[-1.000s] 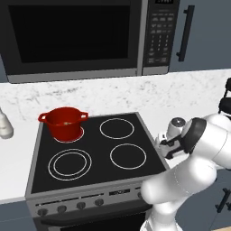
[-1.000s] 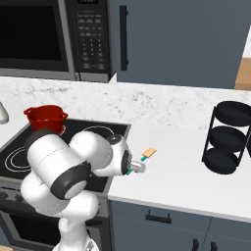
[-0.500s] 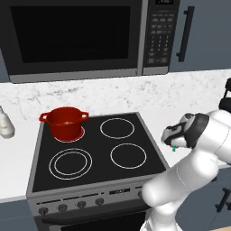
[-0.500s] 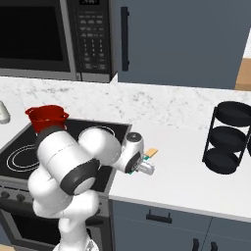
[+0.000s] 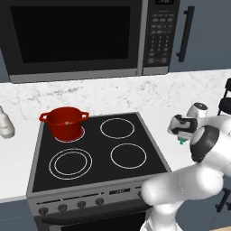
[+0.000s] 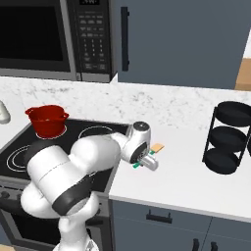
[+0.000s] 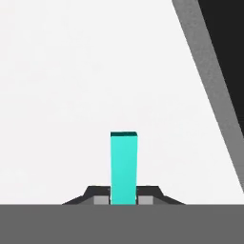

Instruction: Put the tomato and onion in the pot. Retrieve the spatula and lightly stir the vegetables in the pot.

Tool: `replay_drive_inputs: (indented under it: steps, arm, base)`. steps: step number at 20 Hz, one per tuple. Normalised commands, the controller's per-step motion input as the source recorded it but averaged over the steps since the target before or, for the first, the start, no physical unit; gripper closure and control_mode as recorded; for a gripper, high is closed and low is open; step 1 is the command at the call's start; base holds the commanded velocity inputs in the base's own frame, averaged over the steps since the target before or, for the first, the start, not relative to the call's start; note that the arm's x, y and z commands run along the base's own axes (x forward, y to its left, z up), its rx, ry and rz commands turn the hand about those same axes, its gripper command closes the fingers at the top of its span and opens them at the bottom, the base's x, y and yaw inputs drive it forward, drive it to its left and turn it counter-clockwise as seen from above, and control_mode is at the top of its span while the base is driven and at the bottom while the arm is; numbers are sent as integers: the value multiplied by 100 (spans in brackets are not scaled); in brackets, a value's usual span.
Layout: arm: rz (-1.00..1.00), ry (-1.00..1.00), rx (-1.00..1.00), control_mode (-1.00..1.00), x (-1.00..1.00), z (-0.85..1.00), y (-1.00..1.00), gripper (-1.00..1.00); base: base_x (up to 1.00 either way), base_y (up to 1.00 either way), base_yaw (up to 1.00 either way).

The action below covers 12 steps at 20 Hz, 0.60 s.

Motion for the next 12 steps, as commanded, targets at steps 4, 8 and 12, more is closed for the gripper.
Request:
replay_drive_inputs:
  steps: [4,8,12]
  arm:
    - [-16,-21,12,-100,-79,100,39,100]
    - [-29,-10,14,-100,-64,100,87,100]
    - [-41,-5,20,-100,-67,100,88,100]
  base:
    - [0,0,0]
    - [0,0,0]
    - [0,0,0]
